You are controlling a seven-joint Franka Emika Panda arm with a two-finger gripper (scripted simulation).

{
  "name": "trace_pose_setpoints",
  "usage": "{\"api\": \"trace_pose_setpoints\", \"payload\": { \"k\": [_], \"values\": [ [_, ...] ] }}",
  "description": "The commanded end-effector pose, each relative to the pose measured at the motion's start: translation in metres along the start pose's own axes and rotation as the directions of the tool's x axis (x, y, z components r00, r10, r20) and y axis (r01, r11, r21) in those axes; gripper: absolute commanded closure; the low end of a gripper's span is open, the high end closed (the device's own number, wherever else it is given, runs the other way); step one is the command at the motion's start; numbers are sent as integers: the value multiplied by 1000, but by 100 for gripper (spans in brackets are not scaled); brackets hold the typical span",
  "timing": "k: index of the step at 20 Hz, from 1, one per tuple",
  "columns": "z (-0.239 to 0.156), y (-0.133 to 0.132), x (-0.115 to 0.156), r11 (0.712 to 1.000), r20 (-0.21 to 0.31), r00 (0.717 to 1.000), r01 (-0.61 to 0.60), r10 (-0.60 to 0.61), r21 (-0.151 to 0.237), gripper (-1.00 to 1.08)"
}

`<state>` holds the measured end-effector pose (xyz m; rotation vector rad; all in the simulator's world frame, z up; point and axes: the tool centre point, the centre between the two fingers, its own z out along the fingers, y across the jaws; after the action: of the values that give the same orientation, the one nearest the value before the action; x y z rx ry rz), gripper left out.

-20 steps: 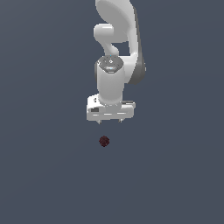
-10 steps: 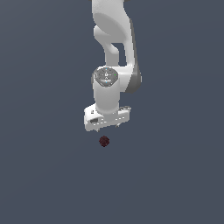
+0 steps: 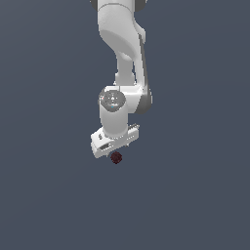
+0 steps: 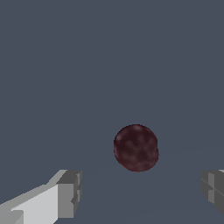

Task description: Pick up the object and move it to a goal position.

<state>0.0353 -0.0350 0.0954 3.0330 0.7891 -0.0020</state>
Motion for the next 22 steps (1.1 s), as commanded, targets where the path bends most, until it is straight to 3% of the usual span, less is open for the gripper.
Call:
{"api": "trace_pose_setpoints", "payload": {
  "k": [1, 15, 22],
  "values": [
    [6, 3, 1, 999, -1, 999, 39, -39, 2, -92],
    [20, 8, 2, 995, -3, 995, 98, -98, 7, -92],
    [53, 7, 1, 995, -4, 995, 101, -101, 7, -92]
  ]
}}
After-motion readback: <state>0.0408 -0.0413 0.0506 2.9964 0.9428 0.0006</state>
